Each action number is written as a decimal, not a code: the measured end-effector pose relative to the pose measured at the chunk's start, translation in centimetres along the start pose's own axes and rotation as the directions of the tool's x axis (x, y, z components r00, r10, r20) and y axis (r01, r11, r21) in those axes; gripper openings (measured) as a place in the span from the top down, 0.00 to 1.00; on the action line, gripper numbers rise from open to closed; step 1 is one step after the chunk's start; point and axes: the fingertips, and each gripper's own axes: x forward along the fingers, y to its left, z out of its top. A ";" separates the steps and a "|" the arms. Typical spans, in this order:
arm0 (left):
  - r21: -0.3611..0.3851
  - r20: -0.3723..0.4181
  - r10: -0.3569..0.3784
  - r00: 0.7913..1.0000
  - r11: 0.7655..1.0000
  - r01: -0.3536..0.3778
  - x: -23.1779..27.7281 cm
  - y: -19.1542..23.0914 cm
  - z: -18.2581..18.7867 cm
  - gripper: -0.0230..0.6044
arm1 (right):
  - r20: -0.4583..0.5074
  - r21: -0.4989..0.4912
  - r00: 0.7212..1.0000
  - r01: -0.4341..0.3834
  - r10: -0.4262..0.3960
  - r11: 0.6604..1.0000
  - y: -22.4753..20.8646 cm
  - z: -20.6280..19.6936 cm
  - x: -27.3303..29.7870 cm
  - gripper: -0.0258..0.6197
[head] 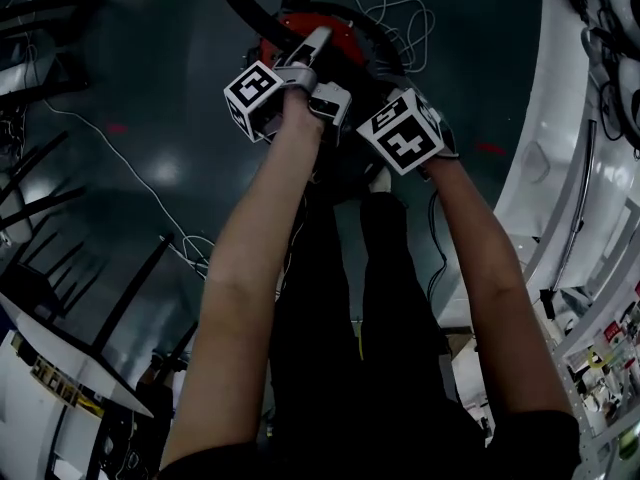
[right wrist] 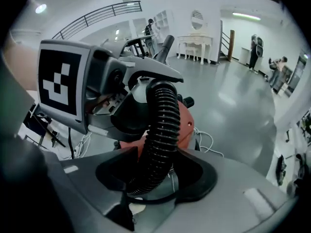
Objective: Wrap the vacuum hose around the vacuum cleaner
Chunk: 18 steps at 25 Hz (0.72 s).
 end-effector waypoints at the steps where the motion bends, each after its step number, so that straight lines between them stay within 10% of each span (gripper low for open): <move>1: 0.020 -0.006 -0.008 1.000 1.000 0.008 0.1 0.0 0.0 0.60 | 0.003 -0.012 1.000 0.019 -0.019 1.000 -0.1 -0.1 0.2 0.60; 18: 0.194 -0.038 0.214 0.976 0.960 -0.202 -0.2 -1.6 10.7 0.54 | -0.185 -0.008 0.981 -0.066 0.064 0.998 -3.9 6.6 4.1 0.60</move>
